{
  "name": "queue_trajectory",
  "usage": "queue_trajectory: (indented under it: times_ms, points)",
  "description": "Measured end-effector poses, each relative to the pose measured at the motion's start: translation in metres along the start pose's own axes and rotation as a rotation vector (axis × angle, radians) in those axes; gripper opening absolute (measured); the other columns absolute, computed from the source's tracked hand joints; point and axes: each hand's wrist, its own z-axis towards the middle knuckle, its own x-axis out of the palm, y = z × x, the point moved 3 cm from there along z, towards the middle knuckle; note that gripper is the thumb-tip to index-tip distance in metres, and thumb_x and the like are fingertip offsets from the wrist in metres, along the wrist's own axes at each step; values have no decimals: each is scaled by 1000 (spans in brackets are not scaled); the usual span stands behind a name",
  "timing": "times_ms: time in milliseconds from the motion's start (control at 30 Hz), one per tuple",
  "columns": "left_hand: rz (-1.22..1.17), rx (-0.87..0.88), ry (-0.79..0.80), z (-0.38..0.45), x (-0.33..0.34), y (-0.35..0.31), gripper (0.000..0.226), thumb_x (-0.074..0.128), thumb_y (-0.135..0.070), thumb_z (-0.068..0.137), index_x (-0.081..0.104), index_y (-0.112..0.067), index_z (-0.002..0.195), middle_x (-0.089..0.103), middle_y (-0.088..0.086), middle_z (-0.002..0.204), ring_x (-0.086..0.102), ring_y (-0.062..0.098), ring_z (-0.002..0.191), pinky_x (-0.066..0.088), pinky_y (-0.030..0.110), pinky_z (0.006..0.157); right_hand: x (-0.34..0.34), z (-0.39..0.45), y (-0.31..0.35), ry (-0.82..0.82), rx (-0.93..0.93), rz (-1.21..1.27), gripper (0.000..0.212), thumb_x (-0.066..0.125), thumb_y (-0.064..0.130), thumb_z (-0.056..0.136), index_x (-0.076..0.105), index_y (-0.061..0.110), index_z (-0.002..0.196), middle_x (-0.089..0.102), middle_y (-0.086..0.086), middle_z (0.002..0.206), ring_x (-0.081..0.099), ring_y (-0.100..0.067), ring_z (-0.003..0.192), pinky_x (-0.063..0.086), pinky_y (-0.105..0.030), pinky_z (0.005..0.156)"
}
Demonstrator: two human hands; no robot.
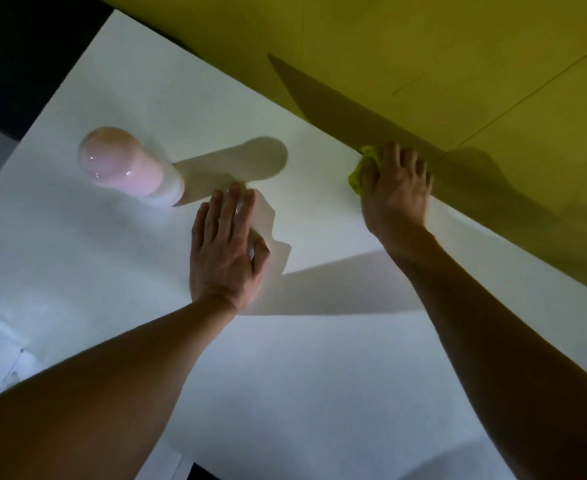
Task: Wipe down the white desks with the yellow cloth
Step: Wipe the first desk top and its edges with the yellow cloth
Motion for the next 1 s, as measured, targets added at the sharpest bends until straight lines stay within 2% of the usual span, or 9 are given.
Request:
queue_trajectory:
  times_ms: [100,200,300,400,567,667,800,1000]
  points:
    - [6,-3,-11,0,0,1,71,39,-36,98,28,-15,165,27,12,171,26,35,157,16,47,130,16,20,54,45,-8,0,48,35,41,105,47,11,140,54,-18,130,50,-36,118,37,-45,98]
    - [1,-8,-12,0,1,1,72,43,-34,97,29,-15,164,29,12,170,26,34,157,16,47,130,31,47,101,102,-107,34,46,33,42,105,42,16,142,53,-12,130,49,-33,119,38,-45,99]
    - [7,5,-10,0,2,2,72,42,-35,96,30,-16,164,29,12,170,27,34,157,18,48,129,33,54,108,137,-161,72,46,36,44,104,41,19,143,53,-10,129,51,-33,118,41,-46,98]
    - [10,13,-24,-1,1,0,71,40,-37,97,30,-16,164,31,13,169,28,35,155,21,50,128,25,34,70,84,-125,103,43,39,44,102,46,18,137,54,-10,124,52,-32,113,41,-44,94]
    - [-1,14,-31,0,-1,-1,69,37,-39,99,30,-15,164,30,14,169,29,37,155,20,49,128,-16,-27,-63,-41,-17,52,46,38,45,98,55,15,127,58,-18,113,55,-37,103,42,-46,87]
    - [2,2,-20,0,-1,-1,69,35,-40,100,29,-16,164,28,13,170,27,37,155,18,48,128,-26,-43,-96,-58,40,16,48,35,44,97,55,12,128,57,-20,114,55,-39,103,41,-46,88]
    - [12,0,-6,0,0,-1,71,36,-39,98,27,-15,165,26,14,171,25,38,156,16,49,129,-13,-32,-51,-128,75,13,42,43,38,100,56,9,127,58,-20,117,54,-38,106,38,-45,90]
    - [15,17,-41,0,0,-2,68,40,-35,99,32,-12,162,31,16,168,29,40,154,20,51,127,22,22,64,-25,-67,41,42,39,41,103,49,17,135,55,-10,124,51,-30,115,37,-42,97]
